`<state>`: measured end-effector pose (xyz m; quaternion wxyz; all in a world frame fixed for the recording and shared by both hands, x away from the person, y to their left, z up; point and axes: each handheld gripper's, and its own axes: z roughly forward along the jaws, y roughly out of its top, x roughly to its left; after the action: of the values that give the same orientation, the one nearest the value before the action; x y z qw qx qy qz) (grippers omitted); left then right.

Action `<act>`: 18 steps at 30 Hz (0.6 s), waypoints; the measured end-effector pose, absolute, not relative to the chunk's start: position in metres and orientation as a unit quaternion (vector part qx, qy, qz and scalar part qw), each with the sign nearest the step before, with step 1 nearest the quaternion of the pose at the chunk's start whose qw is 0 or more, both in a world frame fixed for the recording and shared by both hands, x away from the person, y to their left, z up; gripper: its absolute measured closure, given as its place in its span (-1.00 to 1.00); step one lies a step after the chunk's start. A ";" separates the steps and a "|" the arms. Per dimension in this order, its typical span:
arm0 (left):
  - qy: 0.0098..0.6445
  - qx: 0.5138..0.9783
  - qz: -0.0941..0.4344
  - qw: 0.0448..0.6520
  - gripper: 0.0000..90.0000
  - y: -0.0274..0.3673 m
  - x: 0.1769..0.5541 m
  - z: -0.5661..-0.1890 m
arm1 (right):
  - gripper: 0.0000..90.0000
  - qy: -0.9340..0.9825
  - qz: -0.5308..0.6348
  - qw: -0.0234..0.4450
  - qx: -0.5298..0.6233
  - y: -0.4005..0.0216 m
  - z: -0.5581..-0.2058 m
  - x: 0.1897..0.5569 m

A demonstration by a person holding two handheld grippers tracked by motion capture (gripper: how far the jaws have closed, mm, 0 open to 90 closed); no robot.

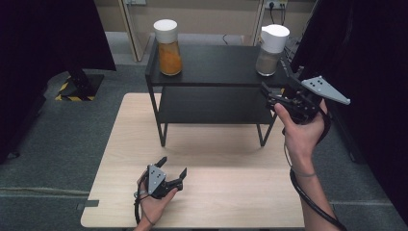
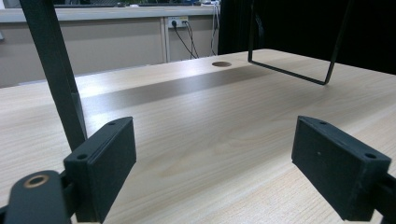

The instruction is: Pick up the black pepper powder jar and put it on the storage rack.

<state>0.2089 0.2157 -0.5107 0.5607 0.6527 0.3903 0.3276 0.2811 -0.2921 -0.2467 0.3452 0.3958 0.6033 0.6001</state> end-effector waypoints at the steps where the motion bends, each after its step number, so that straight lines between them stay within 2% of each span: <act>1: 0.390 0.652 0.328 0.561 -0.71 0.216 0.209 -0.511 | -0.88 0.604 0.600 0.344 0.395 -0.292 -0.249 0.280; 18: 0.391 0.652 0.328 0.561 -0.71 0.215 0.209 -0.511 | -0.88 0.626 0.591 0.334 0.384 -0.295 -0.282 0.256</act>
<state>0.2086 0.2155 -0.5109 0.5609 0.6518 0.3910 0.3282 0.2564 -0.2949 -0.2818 0.3342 0.3843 0.6257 0.5909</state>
